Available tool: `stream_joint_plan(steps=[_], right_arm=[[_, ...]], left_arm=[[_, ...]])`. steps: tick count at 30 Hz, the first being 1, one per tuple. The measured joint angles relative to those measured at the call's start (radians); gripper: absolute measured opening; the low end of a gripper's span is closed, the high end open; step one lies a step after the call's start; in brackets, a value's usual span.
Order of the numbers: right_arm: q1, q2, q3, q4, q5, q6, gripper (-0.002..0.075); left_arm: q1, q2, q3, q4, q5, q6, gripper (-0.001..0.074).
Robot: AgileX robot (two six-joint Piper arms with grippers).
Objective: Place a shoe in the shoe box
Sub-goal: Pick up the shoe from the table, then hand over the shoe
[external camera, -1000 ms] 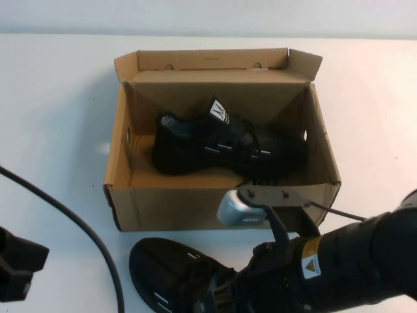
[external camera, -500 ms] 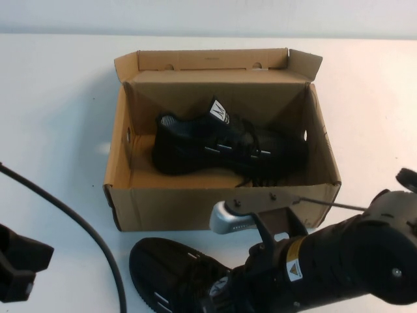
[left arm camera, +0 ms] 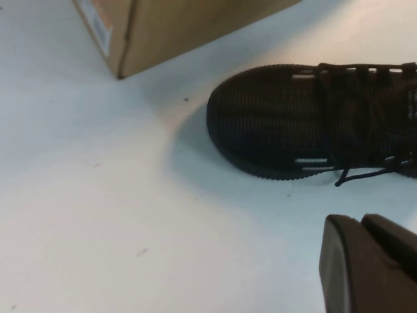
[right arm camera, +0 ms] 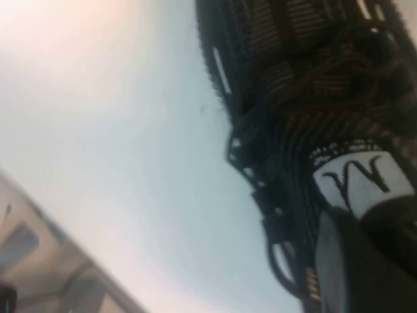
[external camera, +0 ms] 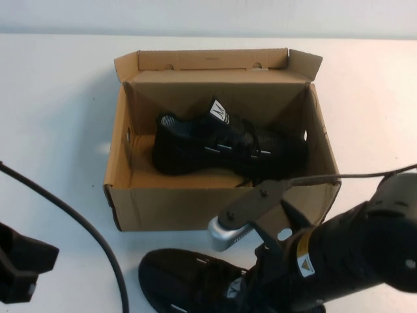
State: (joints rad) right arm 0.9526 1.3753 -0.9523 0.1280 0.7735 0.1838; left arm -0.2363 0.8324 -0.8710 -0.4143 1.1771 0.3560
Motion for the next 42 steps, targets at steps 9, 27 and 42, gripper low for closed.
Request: stream_joint_plan(steps=[9, 27, 42], right_arm=[[0.000, -0.025, -0.167, 0.026, 0.169, -0.148, 0.0007], [0.000, -0.025, -0.449, -0.023, 0.315, -0.211, 0.0006], [0.000, -0.058, -0.500, -0.183, 0.412, -0.213, 0.0006]], left_arm=[[0.000, 0.000, 0.000, -0.130, 0.000, 0.086, 0.0001], [0.000, 0.001, 0.000, -0.237, -0.219, -0.021, 0.0562], [0.000, 0.103, 0.000, -0.282, -0.289, -0.066, 0.0561]])
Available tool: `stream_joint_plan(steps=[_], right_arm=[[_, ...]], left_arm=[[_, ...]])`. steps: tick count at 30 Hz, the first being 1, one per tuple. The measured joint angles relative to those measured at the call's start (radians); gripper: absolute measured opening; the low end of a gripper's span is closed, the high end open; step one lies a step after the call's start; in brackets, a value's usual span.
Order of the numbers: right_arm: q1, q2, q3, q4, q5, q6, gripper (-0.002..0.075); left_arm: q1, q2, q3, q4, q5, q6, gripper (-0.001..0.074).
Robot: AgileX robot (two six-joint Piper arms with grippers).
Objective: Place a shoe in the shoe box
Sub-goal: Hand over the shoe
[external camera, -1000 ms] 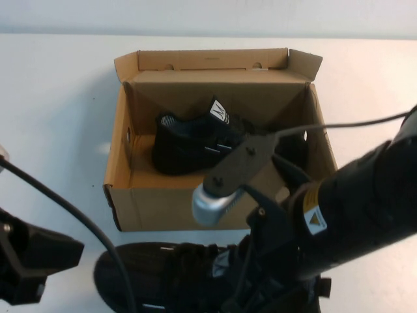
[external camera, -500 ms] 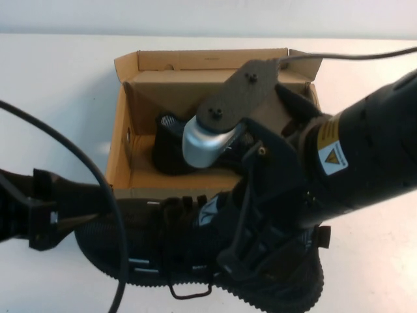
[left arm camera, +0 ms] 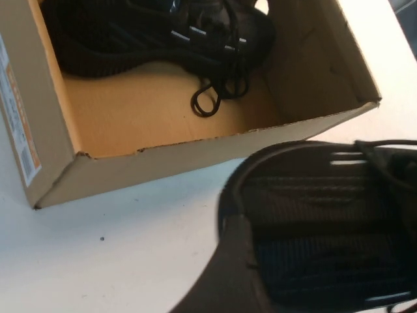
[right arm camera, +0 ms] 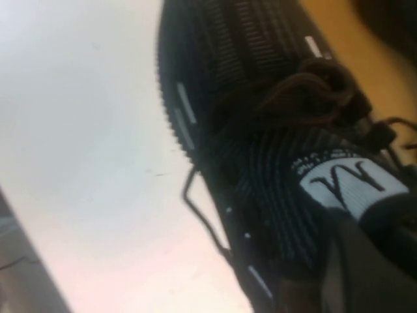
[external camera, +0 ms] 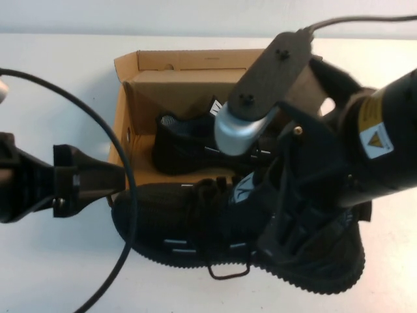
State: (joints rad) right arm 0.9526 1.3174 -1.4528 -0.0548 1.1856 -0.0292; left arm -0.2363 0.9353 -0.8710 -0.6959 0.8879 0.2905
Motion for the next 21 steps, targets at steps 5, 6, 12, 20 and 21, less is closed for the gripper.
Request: stream_joint_plan(steps=[5, 6, 12, 20, 21], right_arm=[[0.000, -0.034, -0.002, -0.070, 0.009, 0.000, 0.0006], [0.000, -0.039, -0.002, -0.084, 0.013, 0.000, 0.0006], [0.000, -0.052, -0.004, -0.146, 0.069, 0.000, 0.0006], [0.000, -0.071, -0.004, -0.166, 0.091, 0.000, 0.0006], [0.000, -0.080, -0.004, -0.166, 0.091, 0.000, 0.0006]], left_arm=[[0.000, 0.048, 0.000, -0.010, -0.004, 0.012, 0.0549], [0.000, 0.060, 0.000, -0.010, -0.004, 0.012, 0.0540], [0.000, 0.132, 0.000, -0.096, -0.004, 0.061, 0.0429], [0.000, 0.236, 0.000, -0.344, 0.068, 0.235, 0.0365], [0.000, 0.254, 0.000, -0.371, 0.081, 0.250, 0.0365]])
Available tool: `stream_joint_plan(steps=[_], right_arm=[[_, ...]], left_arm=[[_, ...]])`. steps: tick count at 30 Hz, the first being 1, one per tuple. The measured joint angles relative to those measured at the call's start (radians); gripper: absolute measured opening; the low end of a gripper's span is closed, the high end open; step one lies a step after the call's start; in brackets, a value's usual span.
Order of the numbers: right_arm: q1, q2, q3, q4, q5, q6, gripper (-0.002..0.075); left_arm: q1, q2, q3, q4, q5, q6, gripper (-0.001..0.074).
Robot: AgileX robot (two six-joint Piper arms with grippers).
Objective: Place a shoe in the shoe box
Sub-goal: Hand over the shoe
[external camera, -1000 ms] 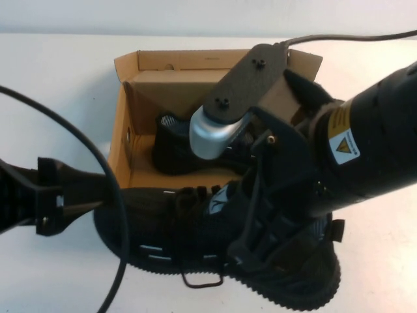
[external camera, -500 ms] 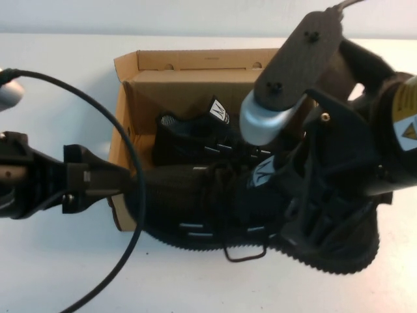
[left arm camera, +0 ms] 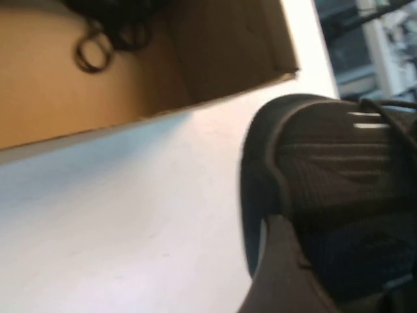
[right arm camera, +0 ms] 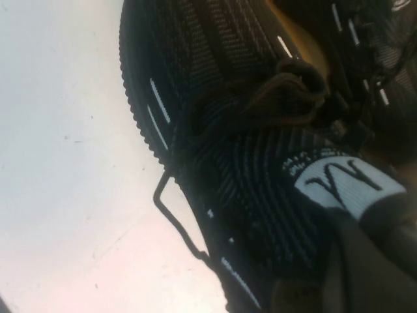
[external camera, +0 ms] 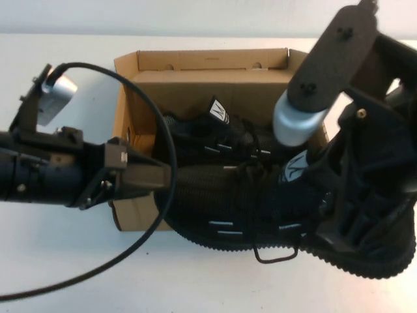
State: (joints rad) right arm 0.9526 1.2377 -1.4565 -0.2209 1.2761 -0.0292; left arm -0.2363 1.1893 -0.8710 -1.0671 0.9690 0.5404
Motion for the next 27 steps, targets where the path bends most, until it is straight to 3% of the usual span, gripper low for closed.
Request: stream_joint_plan(steps=[11, 14, 19, 27], right_arm=[[0.000, -0.045, 0.000, -0.020, 0.004, 0.000, 0.0006], [0.000, -0.045, -0.001, -0.020, 0.004, 0.000, 0.0006], [0.000, -0.045, -0.001, -0.020, -0.006, 0.000, 0.0006], [0.000, -0.045, -0.003, -0.016, -0.064, 0.000, 0.0006]], left_arm=[[0.000, 0.073, 0.000, -0.103, -0.029, 0.070, 0.0367], [0.000, 0.073, 0.000, -0.113, -0.029, 0.070, 0.0421], [0.000, 0.073, 0.000, -0.157, -0.004, 0.070, 0.0601], [0.000, 0.073, 0.000, -0.195, 0.077, 0.070, 0.0643]])
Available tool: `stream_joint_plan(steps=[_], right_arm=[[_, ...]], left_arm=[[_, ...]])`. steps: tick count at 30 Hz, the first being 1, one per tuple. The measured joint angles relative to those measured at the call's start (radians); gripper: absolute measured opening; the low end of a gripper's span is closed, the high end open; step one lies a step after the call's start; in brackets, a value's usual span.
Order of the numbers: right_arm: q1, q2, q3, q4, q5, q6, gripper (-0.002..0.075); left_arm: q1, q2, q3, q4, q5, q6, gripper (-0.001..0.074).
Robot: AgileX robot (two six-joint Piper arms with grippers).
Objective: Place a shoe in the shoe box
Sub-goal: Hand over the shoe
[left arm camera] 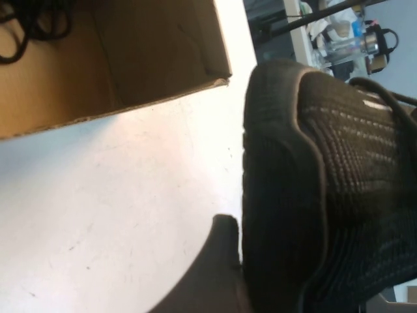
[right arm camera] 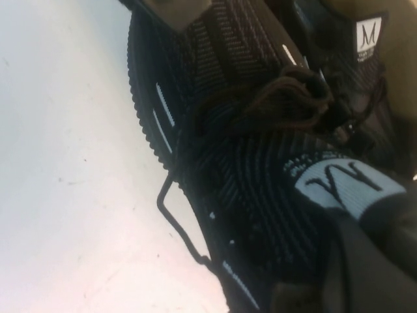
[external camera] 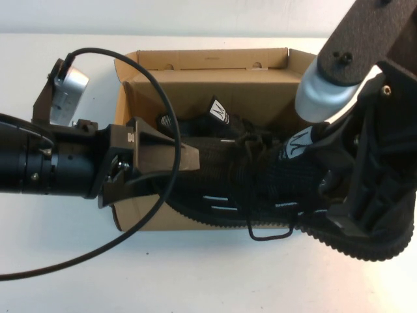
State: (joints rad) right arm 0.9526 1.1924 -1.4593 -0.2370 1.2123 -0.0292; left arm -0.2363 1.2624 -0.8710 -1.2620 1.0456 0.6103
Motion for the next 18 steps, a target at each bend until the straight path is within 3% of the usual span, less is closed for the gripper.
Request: stream_joint_plan(steps=[12, 18], right_arm=[[0.000, 0.000, 0.001, 0.048, -0.051, 0.000, 0.0005], [0.000, 0.000, 0.001, 0.066, -0.069, 0.000, 0.0005]], left_arm=[[0.000, 0.000, 0.000, -0.007, 0.004, 0.002, 0.0643], [0.000, 0.000, 0.000, -0.004, 0.000, 0.002, 0.0592]])
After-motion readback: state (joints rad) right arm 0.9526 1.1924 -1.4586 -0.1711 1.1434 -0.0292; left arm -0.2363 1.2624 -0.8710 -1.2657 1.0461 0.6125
